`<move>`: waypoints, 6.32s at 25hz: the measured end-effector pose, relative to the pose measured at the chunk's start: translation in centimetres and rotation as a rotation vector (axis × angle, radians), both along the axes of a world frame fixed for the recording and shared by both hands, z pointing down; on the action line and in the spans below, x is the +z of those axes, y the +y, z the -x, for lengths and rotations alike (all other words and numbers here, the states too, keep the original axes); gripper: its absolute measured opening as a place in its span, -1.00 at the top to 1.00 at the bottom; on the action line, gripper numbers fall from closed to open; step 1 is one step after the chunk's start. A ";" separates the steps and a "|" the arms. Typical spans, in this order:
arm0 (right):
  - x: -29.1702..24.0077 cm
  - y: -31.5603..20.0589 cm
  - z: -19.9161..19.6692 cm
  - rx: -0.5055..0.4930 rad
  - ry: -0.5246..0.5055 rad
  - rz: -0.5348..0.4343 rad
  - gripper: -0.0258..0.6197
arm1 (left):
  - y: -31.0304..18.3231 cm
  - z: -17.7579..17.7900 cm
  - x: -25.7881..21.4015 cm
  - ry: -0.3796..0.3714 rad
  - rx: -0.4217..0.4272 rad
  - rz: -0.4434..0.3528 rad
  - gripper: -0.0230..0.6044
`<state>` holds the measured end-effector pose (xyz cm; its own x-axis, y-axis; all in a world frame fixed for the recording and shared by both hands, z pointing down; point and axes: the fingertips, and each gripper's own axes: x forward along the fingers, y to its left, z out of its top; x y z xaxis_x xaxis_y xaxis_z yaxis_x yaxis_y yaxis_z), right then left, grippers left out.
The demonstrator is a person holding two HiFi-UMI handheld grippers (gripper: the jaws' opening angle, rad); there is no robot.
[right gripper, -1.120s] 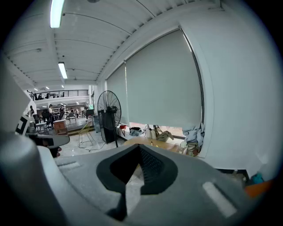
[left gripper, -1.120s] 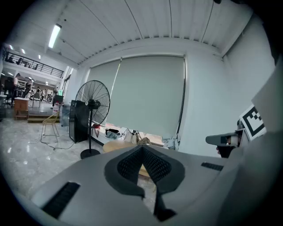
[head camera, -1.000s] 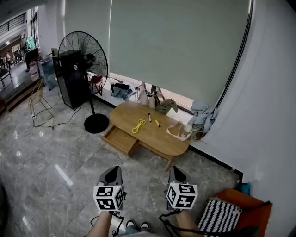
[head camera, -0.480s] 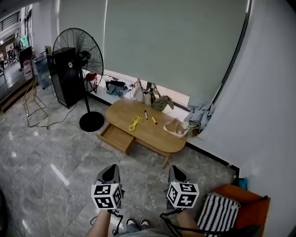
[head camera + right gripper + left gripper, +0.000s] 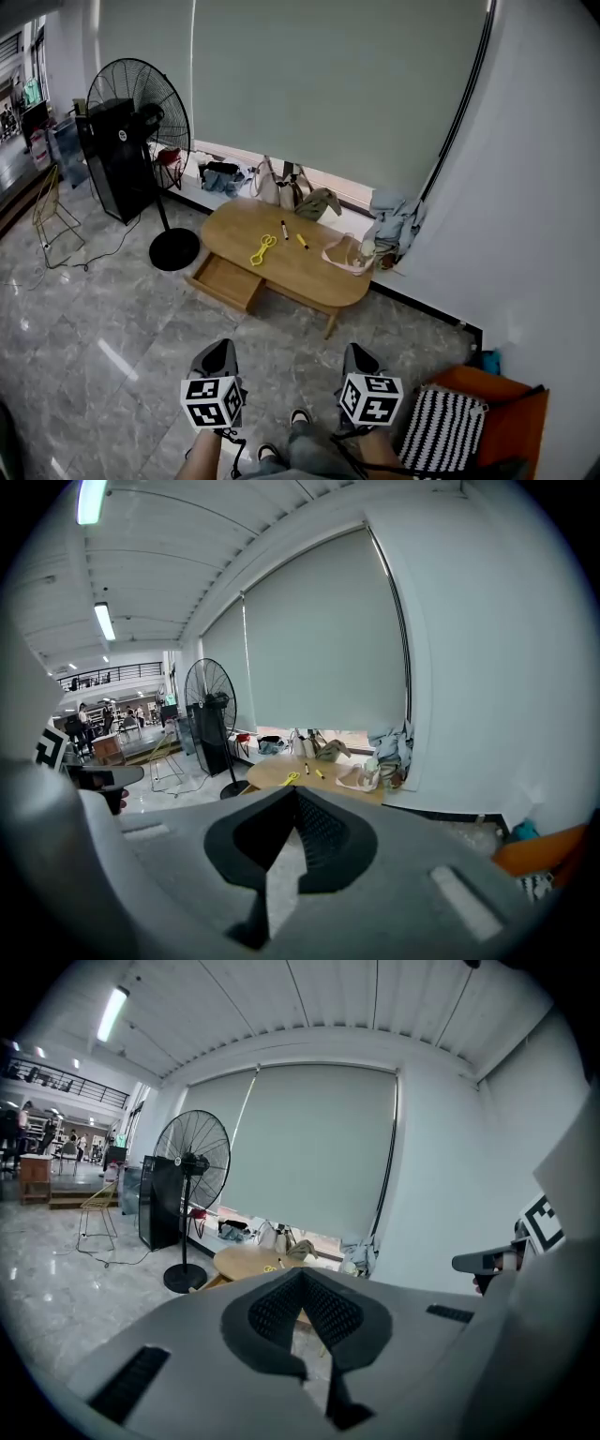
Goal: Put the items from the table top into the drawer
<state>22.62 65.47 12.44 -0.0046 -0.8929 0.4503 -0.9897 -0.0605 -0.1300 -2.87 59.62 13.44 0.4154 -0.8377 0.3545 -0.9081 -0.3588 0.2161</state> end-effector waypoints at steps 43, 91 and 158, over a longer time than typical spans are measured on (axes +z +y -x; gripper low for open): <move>4.0 -35.5 -9.3 -0.188 -0.052 0.071 0.90 | -30.4 -7.2 2.3 -0.109 -0.173 0.039 0.94; 10.0 -69.0 2.9 -0.258 -0.011 0.251 0.90 | -61.0 3.4 9.6 -0.054 -0.198 0.202 0.94; 50.5 -73.5 9.1 0.166 -0.156 0.676 0.36 | -62.7 5.5 41.1 -0.165 -0.056 0.573 0.94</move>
